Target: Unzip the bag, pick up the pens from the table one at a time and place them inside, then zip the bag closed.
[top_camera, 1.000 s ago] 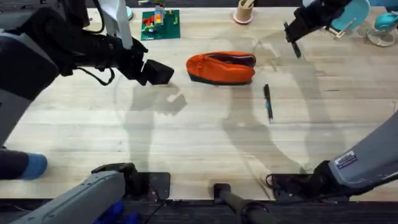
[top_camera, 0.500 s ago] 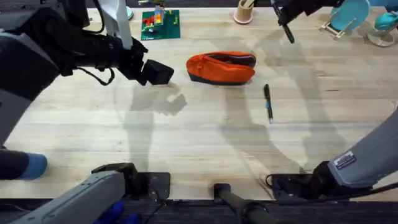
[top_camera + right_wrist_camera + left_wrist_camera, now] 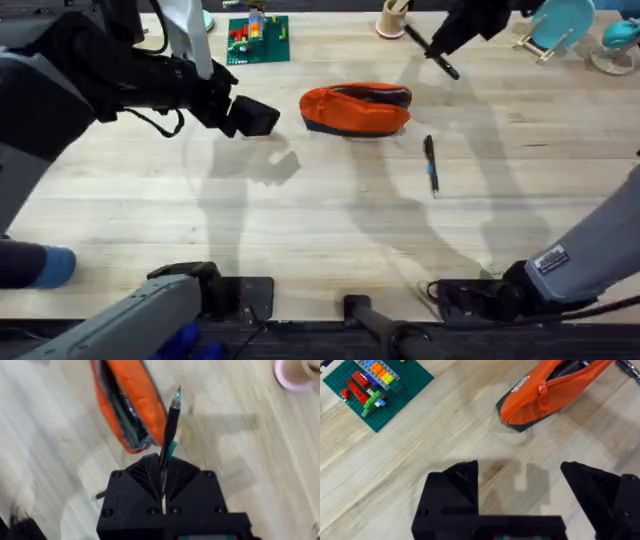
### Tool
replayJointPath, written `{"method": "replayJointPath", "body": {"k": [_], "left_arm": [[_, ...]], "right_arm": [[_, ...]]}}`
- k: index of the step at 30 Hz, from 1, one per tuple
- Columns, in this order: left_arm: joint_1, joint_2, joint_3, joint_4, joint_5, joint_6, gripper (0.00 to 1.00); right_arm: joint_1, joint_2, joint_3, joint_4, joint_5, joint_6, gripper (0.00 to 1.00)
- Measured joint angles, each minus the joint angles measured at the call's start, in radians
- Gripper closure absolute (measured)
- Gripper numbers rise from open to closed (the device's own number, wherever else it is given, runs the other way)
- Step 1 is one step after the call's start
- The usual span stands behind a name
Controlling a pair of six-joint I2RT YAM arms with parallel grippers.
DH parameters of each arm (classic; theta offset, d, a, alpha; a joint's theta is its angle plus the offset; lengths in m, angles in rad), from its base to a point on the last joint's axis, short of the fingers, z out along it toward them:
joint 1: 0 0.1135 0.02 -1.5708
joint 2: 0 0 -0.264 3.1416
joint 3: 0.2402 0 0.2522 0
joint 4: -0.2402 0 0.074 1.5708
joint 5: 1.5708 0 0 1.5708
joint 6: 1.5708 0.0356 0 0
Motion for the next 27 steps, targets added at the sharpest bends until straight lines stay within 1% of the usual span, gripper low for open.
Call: {"method": "replayJointPath", "body": {"k": [9, 14, 18, 23, 27], "left_arm": [[0.000, 0.000, 0.000, 0.000, 0.000, 0.000, 0.007], [0.000, 0.000, 0.000, 0.000, 0.000, 0.000, 0.007], [0.000, 0.000, 0.000, 0.000, 0.000, 0.000, 0.007], [0.000, 0.000, 0.000, 0.000, 0.000, 0.000, 0.007], [0.000, 0.000, 0.000, 0.000, 0.000, 0.000, 0.006]], "right_arm": [[0.105, 0.000, 0.000, -0.010, -0.005, -0.217, 0.968], [0.150, 0.000, 0.000, -0.010, -0.005, -0.301, 0.968], [0.163, 0.000, 0.000, -0.016, -0.006, -0.339, 0.968], [0.163, 0.000, 0.000, -0.050, -0.005, -0.412, 0.968], [0.163, 0.000, 0.000, -0.053, -0.005, -0.441, 0.968]]}}
